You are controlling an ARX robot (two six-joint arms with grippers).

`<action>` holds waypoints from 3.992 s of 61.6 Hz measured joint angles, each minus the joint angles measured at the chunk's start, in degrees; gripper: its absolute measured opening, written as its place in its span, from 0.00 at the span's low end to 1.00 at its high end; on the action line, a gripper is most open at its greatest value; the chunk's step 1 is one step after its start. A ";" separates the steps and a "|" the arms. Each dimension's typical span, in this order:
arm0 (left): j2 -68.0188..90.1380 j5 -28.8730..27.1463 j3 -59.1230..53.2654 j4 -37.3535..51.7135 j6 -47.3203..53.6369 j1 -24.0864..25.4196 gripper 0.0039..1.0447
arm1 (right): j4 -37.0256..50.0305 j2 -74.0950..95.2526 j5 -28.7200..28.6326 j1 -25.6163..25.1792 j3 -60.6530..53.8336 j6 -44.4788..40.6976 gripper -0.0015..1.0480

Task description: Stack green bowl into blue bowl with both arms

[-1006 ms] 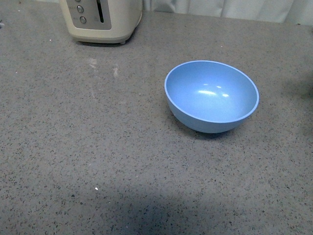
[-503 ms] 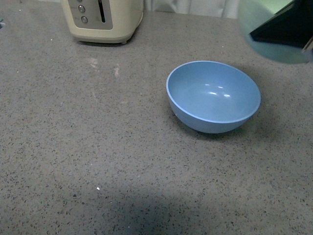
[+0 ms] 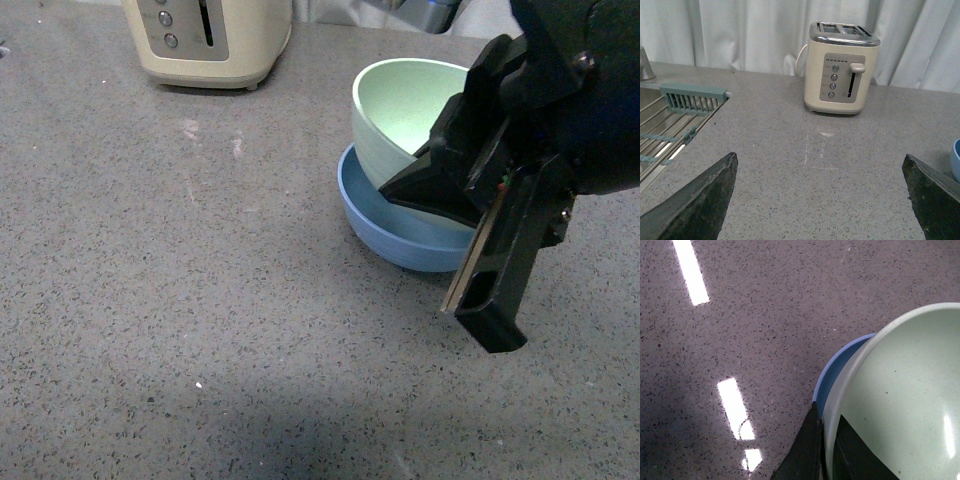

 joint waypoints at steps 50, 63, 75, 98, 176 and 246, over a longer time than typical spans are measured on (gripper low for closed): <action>0.00 0.00 0.00 0.00 0.00 0.00 0.94 | 8.33 -31.74 19.15 -19.91 -23.28 16.61 0.91; 0.00 0.02 0.00 0.00 0.02 0.00 0.94 | 34.21 -41.38 18.36 -26.40 -36.79 27.41 0.71; -0.02 0.00 0.00 0.00 0.02 0.00 0.94 | 40.94 -46.69 18.16 -28.04 -41.33 29.86 0.40; -0.02 0.00 0.00 0.00 0.02 0.00 0.94 | 33.53 -58.10 17.94 -28.06 -45.42 30.36 0.01; -0.02 0.02 0.00 0.00 0.04 0.00 0.94 | 8.15 -86.18 17.70 -28.06 -47.54 30.40 0.01; -0.02 0.02 0.00 0.00 0.04 0.00 0.94 | 7.89 -86.16 17.77 -28.06 -47.54 30.45 0.91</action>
